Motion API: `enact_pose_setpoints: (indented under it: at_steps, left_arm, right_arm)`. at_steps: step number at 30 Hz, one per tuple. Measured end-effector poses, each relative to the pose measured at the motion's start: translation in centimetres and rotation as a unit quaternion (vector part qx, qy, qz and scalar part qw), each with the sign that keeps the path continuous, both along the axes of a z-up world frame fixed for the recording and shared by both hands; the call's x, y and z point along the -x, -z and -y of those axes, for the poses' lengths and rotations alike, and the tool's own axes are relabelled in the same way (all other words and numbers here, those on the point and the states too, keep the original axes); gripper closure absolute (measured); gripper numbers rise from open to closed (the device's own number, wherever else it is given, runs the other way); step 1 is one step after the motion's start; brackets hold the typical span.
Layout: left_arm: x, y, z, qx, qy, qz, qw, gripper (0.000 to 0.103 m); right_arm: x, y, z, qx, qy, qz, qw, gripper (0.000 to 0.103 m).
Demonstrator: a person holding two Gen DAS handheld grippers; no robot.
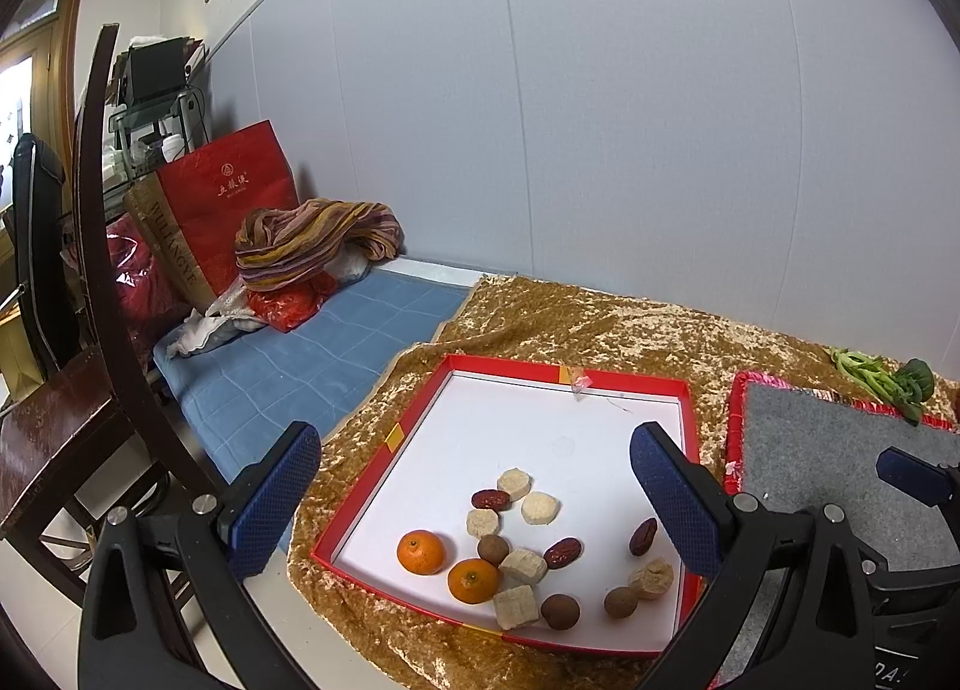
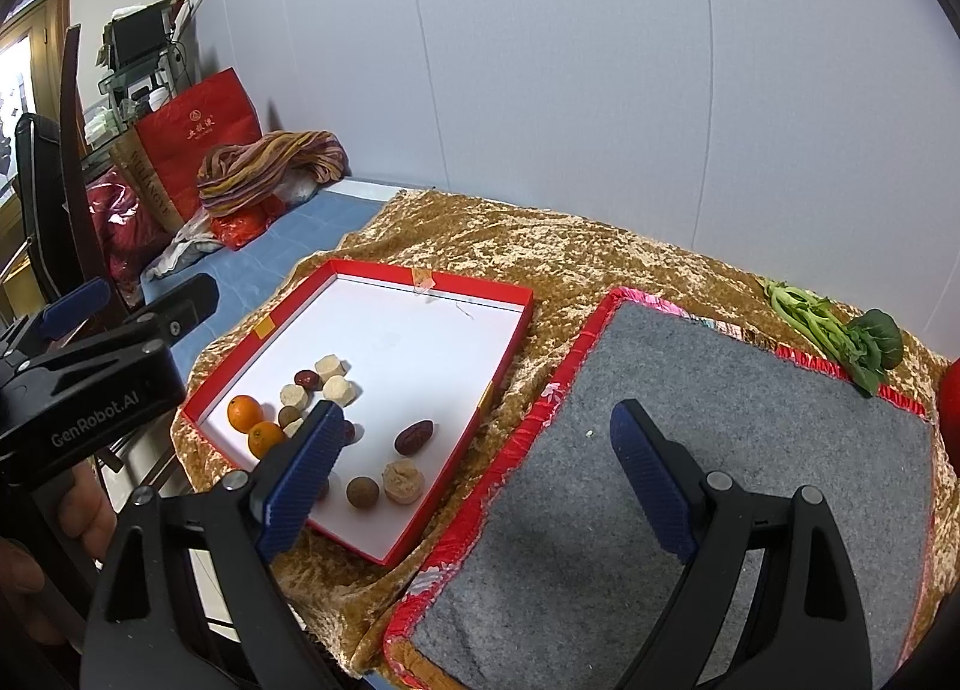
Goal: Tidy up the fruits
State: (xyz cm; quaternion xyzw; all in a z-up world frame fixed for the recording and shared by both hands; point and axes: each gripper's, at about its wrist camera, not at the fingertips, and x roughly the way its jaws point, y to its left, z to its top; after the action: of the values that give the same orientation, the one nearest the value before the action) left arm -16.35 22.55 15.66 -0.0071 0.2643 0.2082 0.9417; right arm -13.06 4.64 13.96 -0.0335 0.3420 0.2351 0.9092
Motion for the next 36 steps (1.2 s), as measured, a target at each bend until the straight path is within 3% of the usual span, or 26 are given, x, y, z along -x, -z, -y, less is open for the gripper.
enact_pose_setpoints:
  at_steps: [36]
  left_arm:
    - [0.08, -0.05, 0.29, 0.003, -0.002, 0.002, 1.0000, 0.000]
  right_arm:
    - [0.27, 0.07, -0.63, 0.003, -0.006, 0.004, 1.000, 0.013]
